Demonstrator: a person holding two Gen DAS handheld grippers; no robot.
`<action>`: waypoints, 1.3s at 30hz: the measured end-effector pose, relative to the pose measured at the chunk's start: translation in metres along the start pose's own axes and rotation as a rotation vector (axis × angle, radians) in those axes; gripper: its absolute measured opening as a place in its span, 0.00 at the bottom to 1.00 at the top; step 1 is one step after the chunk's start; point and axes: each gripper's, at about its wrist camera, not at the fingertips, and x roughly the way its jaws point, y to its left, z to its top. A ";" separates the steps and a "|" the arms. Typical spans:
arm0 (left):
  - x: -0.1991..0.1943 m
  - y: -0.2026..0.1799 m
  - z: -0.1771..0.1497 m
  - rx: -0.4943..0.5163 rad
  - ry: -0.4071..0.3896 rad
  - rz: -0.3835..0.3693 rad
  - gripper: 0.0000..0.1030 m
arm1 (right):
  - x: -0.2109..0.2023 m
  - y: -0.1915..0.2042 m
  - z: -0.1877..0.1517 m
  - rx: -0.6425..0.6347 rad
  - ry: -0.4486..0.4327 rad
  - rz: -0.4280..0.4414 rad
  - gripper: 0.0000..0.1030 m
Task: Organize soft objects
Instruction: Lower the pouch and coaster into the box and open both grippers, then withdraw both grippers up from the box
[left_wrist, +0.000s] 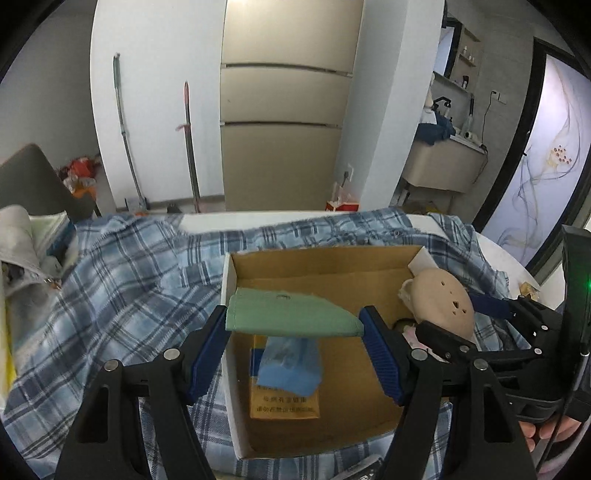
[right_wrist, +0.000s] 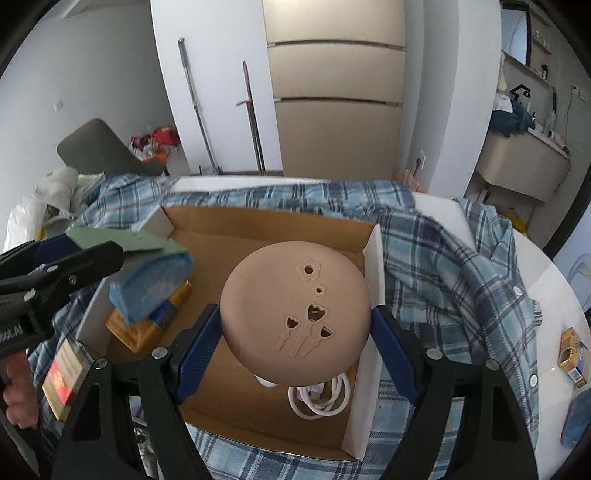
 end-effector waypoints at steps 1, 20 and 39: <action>0.004 0.000 -0.001 0.000 0.011 -0.002 0.71 | 0.002 0.001 -0.001 -0.002 0.012 0.002 0.78; 0.009 -0.005 -0.005 0.034 0.004 0.026 0.83 | 0.005 0.003 -0.003 -0.017 -0.009 -0.029 0.91; -0.075 -0.029 0.005 0.128 -0.329 0.051 0.89 | -0.058 0.002 0.013 0.011 -0.253 -0.008 1.00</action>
